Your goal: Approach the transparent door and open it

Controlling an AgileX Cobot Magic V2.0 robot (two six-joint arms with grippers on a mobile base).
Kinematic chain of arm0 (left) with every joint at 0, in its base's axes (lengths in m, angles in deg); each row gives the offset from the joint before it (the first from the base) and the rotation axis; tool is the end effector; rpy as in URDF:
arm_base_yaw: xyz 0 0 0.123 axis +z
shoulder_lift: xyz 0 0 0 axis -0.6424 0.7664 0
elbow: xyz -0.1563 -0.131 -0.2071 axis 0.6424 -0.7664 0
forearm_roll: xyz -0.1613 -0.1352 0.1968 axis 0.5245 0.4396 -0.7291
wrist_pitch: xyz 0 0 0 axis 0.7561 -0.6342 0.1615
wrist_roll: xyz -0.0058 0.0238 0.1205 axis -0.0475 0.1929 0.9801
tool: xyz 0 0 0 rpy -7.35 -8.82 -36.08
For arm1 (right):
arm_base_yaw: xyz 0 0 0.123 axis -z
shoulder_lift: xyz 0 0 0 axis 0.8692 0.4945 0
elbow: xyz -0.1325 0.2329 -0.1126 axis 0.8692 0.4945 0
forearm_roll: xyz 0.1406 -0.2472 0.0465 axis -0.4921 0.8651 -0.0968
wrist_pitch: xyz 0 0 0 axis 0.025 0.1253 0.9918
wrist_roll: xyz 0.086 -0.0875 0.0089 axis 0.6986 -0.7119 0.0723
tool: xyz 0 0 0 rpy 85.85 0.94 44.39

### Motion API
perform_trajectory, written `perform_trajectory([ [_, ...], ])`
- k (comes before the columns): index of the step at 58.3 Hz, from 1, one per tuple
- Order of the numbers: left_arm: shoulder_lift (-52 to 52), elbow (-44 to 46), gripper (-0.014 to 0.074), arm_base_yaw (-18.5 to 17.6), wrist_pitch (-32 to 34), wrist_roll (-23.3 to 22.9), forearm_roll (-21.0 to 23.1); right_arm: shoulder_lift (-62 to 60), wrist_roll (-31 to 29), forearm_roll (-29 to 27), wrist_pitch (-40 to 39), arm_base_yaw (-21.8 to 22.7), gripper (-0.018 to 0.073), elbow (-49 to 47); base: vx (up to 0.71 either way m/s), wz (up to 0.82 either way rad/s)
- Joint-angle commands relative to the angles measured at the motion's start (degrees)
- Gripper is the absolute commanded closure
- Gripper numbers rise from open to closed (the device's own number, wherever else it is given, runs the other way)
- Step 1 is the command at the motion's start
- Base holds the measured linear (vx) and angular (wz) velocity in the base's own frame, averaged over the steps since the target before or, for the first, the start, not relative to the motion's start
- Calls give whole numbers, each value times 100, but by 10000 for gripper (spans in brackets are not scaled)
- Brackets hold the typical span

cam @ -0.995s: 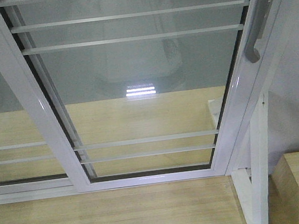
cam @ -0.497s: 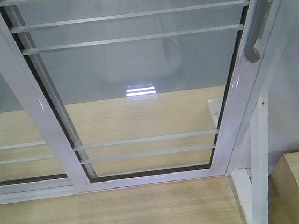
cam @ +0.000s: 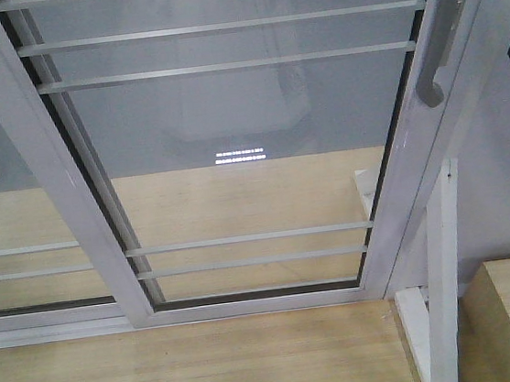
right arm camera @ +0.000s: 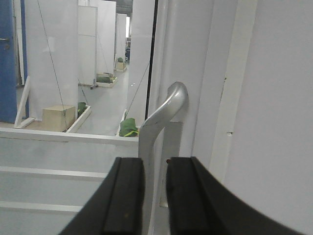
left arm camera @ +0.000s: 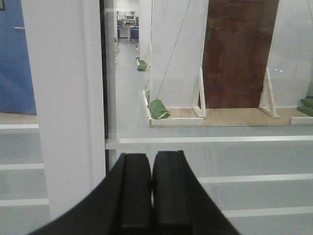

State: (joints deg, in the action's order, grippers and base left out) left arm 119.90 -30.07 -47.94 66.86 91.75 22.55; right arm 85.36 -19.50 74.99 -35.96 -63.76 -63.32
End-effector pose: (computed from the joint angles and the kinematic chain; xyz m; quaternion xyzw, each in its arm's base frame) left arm 0.3233 -0.0394 0.3395 0.0146 0.7021 -0.0506 0.7101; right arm 0.2696 0.0081 0.3265 -0.0255 0.6795 -0.0310 0.7326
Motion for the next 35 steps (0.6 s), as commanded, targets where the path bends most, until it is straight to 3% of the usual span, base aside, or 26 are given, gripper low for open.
perform_trajectory([
  [1,-93,215,307,-1,431,-10,27,-42,0,107,-454,6,137,-218,0,0],
  [9,-93,215,160,-1,431,-10,38,11,0,81,-512,6,-9,-218,0,0],
  [16,-93,215,87,-1,424,-15,44,278,112,-148,-565,12,-25,-218,0,0],
  [25,-93,215,76,-1,381,-20,44,923,217,-287,-1121,12,-22,-223,0,0],
  [35,-93,215,76,-1,141,-20,44,1948,341,-287,-2360,12,-22,-253,0,0],
])
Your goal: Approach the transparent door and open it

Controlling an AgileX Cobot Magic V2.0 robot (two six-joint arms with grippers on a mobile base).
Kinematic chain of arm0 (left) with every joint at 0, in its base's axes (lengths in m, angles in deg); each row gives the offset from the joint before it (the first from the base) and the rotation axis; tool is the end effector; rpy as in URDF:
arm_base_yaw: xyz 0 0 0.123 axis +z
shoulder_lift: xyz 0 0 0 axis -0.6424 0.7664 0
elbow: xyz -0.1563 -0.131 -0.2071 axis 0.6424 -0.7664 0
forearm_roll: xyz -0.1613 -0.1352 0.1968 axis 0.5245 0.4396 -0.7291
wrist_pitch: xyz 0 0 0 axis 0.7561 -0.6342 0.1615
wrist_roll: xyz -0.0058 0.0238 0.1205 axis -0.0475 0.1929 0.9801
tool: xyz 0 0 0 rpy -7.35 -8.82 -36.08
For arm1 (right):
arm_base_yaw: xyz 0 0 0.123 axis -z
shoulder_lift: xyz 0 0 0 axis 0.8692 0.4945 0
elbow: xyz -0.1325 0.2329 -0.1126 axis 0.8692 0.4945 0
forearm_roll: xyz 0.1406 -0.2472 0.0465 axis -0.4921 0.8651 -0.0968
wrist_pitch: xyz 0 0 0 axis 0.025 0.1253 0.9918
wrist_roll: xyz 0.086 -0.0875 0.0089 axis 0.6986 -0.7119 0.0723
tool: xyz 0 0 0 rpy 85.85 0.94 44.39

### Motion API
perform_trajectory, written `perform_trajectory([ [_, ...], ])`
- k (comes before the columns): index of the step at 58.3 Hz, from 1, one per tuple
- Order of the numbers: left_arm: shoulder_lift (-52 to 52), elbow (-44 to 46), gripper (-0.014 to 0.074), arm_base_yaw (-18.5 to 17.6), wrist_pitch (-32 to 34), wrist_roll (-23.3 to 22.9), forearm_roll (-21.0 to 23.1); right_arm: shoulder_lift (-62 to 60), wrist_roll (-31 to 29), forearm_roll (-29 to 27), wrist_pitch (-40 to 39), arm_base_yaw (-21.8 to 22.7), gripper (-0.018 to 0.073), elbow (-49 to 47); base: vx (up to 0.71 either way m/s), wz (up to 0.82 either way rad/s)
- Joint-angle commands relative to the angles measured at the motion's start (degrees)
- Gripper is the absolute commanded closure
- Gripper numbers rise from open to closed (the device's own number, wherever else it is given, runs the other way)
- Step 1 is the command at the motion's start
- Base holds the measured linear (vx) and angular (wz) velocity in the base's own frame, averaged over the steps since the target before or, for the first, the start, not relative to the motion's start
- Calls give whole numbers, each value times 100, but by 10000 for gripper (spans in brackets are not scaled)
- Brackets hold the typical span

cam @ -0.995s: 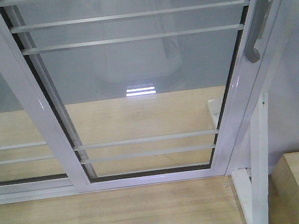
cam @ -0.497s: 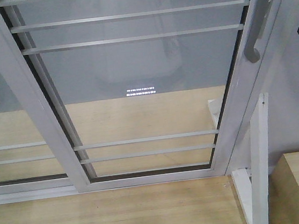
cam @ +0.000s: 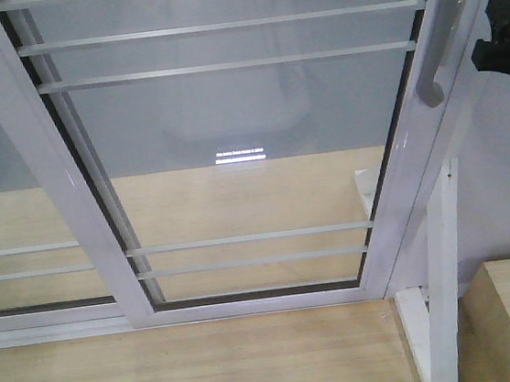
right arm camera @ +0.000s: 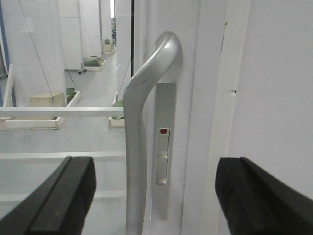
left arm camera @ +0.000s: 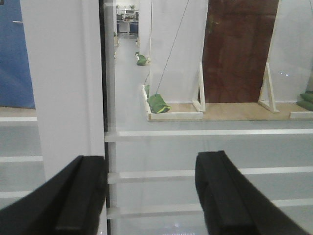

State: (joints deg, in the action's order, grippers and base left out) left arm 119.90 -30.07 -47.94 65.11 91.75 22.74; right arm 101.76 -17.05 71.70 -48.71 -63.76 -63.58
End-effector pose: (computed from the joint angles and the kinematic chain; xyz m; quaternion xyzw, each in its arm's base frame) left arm 0.3233 -0.0398 0.3358 0.0150 0.7128 -0.0522 0.6992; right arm 0.3190 0.0029 0.2700 0.0214 0.7037 -0.0289 0.7096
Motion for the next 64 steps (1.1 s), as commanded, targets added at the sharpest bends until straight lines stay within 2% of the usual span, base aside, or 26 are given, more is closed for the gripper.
perform_trajectory([
  [1,-93,215,76,-1,304,-20,25,397,134,41,-1137,12,-22,-252,0,0],
  [6,-93,205,76,-1,261,-20,25,952,326,118,-1324,12,-22,-484,0,0],
  [18,-93,205,76,-1,261,-14,25,2226,491,808,-1342,12,-22,-1488,0,0],
  [28,-93,205,76,-1,261,-14,25,2907,483,731,-1337,26,-22,-2153,0,0],
  [40,-93,205,76,-1,261,-14,25,3134,414,446,-1342,26,-10,-2452,0,0],
  [55,-93,205,76,-1,267,-14,25,3261,572,583,-1327,270,25,-2650,0,0],
  [64,-93,205,76,-1,272,-20,25,3408,688,867,-1291,293,54,-2858,0,0],
])
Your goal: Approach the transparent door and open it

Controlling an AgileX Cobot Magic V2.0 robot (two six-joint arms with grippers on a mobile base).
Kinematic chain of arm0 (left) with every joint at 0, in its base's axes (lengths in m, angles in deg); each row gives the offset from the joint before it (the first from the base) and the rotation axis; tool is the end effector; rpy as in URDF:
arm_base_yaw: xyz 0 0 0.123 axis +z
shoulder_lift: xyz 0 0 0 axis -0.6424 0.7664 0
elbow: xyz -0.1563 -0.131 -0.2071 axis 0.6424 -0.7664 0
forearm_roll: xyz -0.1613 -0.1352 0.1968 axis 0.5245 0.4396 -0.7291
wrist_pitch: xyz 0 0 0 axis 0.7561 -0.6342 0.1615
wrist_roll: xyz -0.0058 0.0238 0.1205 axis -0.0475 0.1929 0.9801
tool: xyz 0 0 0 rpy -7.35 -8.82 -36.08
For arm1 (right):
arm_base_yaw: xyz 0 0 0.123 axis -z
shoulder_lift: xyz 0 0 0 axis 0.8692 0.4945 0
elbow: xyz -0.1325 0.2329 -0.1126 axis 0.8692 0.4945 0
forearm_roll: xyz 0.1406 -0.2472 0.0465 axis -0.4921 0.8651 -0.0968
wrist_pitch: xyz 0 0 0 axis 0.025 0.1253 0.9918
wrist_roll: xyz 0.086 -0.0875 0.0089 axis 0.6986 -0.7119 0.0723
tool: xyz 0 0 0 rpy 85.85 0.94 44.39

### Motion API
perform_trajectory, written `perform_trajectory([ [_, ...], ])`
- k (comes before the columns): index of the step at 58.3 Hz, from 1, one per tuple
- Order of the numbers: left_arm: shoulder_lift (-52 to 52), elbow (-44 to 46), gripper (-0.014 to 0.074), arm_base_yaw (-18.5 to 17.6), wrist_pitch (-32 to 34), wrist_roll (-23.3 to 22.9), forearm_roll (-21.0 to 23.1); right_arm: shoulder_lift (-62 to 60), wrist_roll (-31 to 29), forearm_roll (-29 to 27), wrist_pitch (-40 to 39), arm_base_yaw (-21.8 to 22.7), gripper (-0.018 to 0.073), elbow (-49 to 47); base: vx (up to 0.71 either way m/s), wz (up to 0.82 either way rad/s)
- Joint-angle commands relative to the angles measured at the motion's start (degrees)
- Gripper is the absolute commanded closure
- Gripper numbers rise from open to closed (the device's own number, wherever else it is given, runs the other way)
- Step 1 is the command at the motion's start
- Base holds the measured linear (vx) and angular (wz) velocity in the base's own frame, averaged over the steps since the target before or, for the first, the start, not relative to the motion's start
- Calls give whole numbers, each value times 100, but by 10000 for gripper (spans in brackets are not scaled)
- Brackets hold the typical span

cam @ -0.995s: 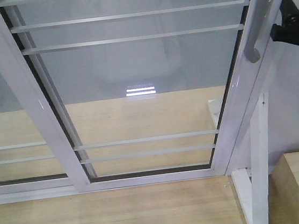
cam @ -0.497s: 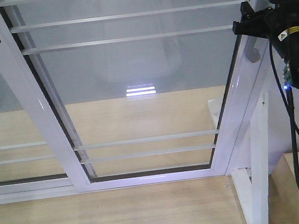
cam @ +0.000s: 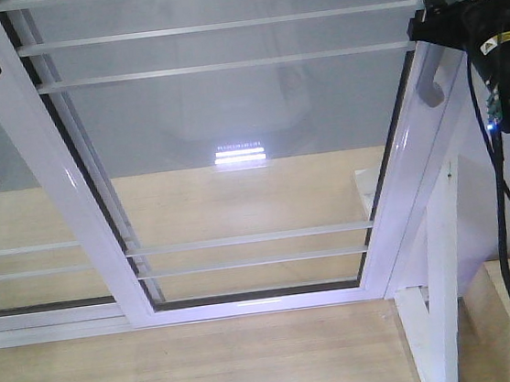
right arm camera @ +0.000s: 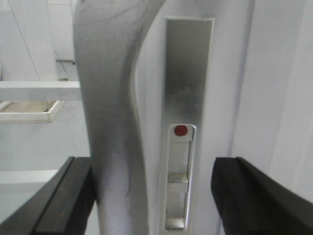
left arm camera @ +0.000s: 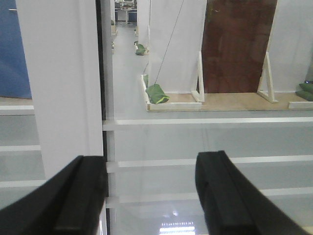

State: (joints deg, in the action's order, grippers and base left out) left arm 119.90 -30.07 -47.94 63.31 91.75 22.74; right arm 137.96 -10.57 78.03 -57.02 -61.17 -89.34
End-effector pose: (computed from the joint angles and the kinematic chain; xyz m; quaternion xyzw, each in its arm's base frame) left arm 0.3231 -0.0404 0.3320 0.0169 0.7236 -0.0530 0.6880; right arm 0.4691 -0.0037 0.2009 0.0236 0.7135 -0.0258 0.6998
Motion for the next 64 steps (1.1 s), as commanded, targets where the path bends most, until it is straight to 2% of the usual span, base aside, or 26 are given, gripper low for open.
perform_trajectory([
  [1,-93,205,76,-1,452,-20,25,-202,51,285,-456,34,56,-300,0,0],
  [7,-93,205,76,-1,446,-55,25,-131,192,574,-371,34,76,-416,0,0],
  [15,-93,205,76,-1,446,-55,25,-131,225,594,-336,34,135,-415,0,0],
  [27,-93,205,76,-1,446,-55,25,-236,360,717,-255,34,325,-404,0,0],
  [35,-93,205,76,-1,446,-55,25,-368,371,717,-121,30,397,-404,0,0],
  [43,-93,205,76,-1,441,-57,25,-488,362,748,25,-63,401,-404,0,0],
  [54,-93,205,76,-1,441,-57,25,-552,354,1221,58,-415,401,-404,0,0],
  [64,-93,205,76,-1,441,-57,25,-552,347,1271,80,-756,401,-404,0,0],
])
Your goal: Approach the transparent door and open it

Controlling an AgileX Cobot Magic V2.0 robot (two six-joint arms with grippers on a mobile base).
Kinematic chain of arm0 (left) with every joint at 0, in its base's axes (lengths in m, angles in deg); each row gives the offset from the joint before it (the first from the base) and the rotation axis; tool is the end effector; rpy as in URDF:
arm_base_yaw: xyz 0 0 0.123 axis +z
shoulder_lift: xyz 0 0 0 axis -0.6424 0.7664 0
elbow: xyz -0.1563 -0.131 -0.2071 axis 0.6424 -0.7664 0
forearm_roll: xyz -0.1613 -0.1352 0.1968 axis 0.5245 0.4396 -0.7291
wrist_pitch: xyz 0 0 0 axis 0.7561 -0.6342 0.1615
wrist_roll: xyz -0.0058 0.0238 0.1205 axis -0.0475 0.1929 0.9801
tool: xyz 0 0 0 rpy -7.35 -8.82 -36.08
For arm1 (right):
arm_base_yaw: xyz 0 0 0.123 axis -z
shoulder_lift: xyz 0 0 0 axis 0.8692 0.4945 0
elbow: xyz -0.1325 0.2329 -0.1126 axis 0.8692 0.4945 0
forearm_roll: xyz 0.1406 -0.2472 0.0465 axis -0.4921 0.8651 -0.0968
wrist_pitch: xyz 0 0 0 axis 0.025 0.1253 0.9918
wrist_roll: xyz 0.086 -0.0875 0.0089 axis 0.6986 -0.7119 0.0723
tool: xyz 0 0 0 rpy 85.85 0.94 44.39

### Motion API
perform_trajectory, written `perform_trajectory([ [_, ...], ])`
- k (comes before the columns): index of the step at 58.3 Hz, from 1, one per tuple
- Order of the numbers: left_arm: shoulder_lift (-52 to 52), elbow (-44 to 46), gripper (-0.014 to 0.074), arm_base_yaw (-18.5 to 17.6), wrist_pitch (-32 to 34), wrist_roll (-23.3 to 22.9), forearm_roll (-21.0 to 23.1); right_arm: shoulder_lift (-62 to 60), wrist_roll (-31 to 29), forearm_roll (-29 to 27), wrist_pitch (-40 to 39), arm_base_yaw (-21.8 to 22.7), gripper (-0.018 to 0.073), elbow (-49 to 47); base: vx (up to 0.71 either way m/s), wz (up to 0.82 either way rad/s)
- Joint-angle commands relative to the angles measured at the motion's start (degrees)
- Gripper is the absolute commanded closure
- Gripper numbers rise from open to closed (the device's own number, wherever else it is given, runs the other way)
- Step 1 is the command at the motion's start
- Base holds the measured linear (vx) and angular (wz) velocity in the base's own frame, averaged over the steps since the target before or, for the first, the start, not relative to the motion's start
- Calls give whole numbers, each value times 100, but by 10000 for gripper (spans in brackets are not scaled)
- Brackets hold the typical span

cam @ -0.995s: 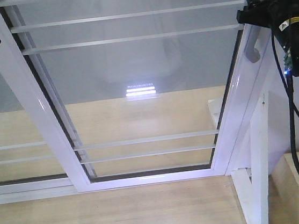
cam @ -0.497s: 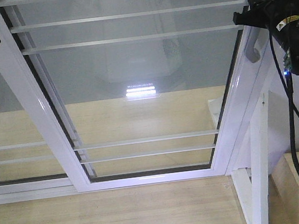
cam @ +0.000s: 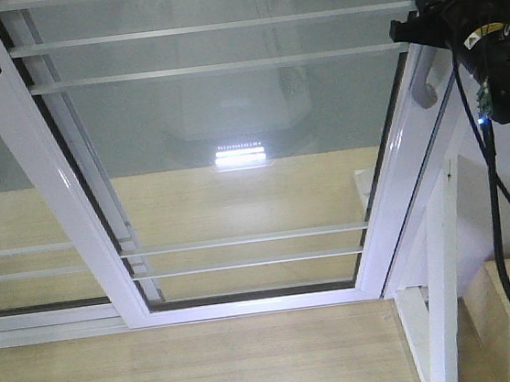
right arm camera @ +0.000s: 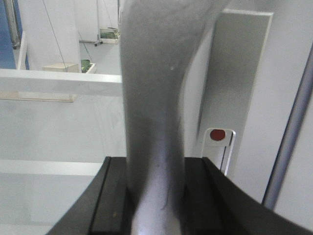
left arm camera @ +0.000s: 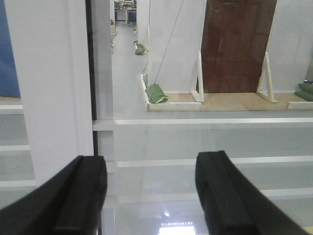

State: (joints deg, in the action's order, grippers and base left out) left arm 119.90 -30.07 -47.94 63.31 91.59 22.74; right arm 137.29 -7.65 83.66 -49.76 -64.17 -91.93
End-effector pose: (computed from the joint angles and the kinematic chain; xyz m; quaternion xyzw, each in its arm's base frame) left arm 0.3231 -0.0404 0.3320 0.0159 0.7236 -0.0540 0.6879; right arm 0.4750 0.0297 0.2072 -0.0274 0.7361 0.0093 0.6762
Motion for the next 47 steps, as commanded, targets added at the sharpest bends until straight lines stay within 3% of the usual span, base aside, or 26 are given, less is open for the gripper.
perform_trajectory([
  [1,-93,205,76,-1,436,-41,25,-485,55,708,-645,-484,401,-145,0,0],
  [47,-93,205,80,-1,233,-41,25,-485,42,728,-614,-1925,401,-145,0,0],
])
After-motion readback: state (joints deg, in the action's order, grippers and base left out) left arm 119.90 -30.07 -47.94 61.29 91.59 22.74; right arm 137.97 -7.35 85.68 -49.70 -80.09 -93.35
